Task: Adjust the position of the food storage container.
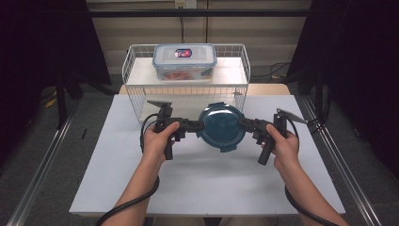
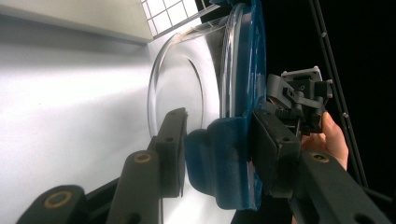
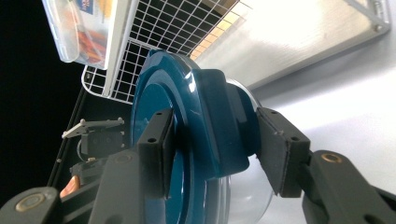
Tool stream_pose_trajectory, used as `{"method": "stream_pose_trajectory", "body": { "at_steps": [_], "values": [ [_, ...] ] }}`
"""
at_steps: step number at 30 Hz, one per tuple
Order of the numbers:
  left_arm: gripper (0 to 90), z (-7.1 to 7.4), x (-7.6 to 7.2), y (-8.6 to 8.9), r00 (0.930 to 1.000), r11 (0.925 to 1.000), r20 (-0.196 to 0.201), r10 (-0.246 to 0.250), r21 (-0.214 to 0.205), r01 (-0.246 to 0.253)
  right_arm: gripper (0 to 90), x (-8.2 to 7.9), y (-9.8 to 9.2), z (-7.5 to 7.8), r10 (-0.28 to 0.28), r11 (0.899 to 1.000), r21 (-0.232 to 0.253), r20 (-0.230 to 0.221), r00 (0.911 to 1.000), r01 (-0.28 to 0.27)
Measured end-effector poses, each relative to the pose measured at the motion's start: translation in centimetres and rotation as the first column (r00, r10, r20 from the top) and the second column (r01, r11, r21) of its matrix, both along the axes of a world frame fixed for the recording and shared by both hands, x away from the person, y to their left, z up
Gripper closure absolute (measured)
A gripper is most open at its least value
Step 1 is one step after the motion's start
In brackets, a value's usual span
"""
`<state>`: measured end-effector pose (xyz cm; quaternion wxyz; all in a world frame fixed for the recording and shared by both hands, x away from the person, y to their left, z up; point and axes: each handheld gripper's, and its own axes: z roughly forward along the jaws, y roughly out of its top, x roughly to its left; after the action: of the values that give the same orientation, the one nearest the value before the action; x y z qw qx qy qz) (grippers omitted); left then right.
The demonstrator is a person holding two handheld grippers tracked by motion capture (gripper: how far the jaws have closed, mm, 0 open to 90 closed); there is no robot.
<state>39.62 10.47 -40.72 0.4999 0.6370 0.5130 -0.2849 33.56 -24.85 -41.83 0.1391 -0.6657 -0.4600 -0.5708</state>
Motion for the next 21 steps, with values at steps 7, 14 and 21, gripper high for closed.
{"method": "stream_pose_trajectory", "body": {
  "at_steps": [7,14,21],
  "values": [
    [58.2,1.2,0.2,0.7,0.9999,0.9999,0.004,0.01,0.004,-0.01,49.7,0.4,0.7,0.8,0.008,1.0,0.001,0.015,0.9999,-0.008],
    [58.2,2.3,0.3,1.4,0.9998,0.9999,0.01,0.014,0.005,-0.014,49.7,0.8,1.4,1.9,0.016,1.0,0.009,0.014,0.9998,-0.016],
    [58.1,3.2,0.3,1.9,0.9995,0.9995,0.007,0.032,0.0,-0.032,49.7,1.2,1.8,3.0,0.022,1.0,-0.001,0.027,0.9994,-0.022]
  ]
}}
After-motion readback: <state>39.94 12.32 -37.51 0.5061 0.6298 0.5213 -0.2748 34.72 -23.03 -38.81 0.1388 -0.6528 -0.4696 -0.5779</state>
